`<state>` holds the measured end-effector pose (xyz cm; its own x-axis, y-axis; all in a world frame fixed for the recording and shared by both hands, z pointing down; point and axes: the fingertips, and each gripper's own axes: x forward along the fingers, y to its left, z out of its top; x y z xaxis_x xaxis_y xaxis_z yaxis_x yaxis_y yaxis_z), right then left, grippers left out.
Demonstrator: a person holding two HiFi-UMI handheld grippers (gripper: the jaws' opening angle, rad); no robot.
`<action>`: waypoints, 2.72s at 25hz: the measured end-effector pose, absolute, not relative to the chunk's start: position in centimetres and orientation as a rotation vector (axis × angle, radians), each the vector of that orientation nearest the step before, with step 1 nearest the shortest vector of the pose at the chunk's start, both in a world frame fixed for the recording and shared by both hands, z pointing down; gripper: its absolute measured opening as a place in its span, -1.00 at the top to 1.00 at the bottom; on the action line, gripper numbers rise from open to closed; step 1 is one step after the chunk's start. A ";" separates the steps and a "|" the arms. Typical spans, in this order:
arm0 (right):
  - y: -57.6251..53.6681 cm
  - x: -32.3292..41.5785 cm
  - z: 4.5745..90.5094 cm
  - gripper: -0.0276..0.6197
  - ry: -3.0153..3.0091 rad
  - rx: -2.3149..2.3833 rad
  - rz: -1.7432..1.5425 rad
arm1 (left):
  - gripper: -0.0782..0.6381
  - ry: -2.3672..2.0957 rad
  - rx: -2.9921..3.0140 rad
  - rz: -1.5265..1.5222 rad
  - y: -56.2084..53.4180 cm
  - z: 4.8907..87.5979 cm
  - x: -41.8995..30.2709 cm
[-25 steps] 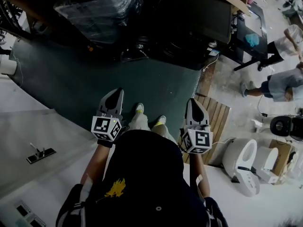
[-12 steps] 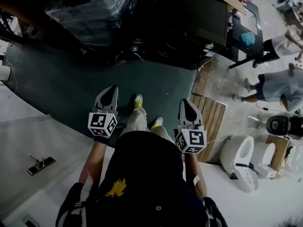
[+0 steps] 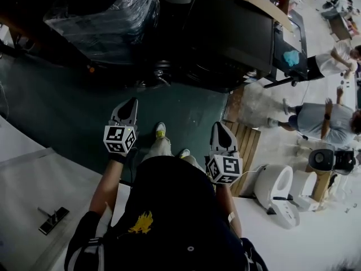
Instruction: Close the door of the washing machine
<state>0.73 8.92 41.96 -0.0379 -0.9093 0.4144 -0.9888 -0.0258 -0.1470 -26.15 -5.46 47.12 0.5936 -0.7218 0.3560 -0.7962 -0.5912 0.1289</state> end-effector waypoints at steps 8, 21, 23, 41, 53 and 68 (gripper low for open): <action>2.9 -3.5 43.9 0.83 -1.987 2.003 0.642 | 0.72 -1.139 2.572 0.417 -14.4 51.3 -27.3; 0.1 -4.0 49.2 0.83 -1.911 1.908 0.778 | 0.00 -0.926 2.501 0.819 -27.3 69.1 -22.6; -0.1 -3.5 50.1 0.83 -1.907 1.882 0.791 | 0.00 -0.909 2.493 0.879 -28.6 71.2 -22.0; -1.5 -1.6 54.2 0.83 -1.871 1.822 0.860 | -0.05 -0.747 2.384 1.215 -32.5 83.5 -19.9; -0.7 -2.5 54.0 0.83 -1.886 1.835 0.875 | 0.09 -0.805 2.335 1.229 -31.2 83.7 -20.3; 0.5 -0.6 52.5 0.83 -1.908 1.905 0.845 | -0.01 -0.745 2.160 1.164 -22.2 82.9 -18.1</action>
